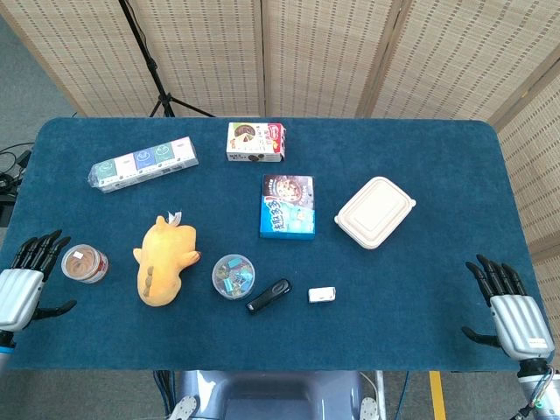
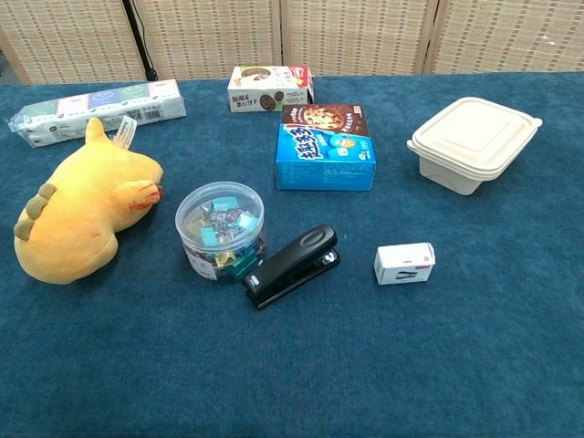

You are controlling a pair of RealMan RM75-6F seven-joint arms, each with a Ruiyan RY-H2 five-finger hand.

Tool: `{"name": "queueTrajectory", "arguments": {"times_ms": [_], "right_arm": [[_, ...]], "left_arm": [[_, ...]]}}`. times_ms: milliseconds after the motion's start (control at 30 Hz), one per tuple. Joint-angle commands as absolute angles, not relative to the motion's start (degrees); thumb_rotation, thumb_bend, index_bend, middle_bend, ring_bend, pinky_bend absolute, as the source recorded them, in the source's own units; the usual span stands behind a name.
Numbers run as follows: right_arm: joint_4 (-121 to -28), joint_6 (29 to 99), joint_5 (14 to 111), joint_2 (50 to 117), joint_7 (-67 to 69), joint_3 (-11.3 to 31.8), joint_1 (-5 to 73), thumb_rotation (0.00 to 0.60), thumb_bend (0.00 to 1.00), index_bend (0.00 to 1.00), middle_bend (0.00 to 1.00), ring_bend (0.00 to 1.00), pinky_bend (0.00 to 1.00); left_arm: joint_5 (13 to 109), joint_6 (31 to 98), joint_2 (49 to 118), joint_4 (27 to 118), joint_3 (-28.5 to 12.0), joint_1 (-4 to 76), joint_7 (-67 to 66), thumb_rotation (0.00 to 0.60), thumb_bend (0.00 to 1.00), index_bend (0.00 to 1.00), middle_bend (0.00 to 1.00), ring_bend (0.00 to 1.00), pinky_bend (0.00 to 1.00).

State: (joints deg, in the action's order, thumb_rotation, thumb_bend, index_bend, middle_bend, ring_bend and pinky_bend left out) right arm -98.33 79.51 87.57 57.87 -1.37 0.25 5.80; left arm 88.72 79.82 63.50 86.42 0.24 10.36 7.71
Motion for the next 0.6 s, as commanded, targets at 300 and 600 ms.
{"name": "queueTrajectory", "arguments": {"times_ms": [300, 600], "right_arm": [[-98.32, 80.05, 87.7, 57.87, -1.43, 0.22, 5.5, 0.6, 0.0, 0.03, 0.0, 0.0, 0.0], [-96.89, 79.12, 85.5, 59.68, -6.13, 0.83, 5.84, 0.6, 0.0, 0.03, 0.0, 0.0, 0.0]], "left_arm": [[89.13, 77.46, 64.26, 85.41, 0.56, 11.65, 6.64, 0.6, 0.0, 0.0, 0.0, 0.0, 0.0], [98.62, 78.39, 67.34, 74.86, 1.44, 16.55, 13.85, 0.6, 0.0, 0.0, 0.0, 0.0, 0.0]]}}
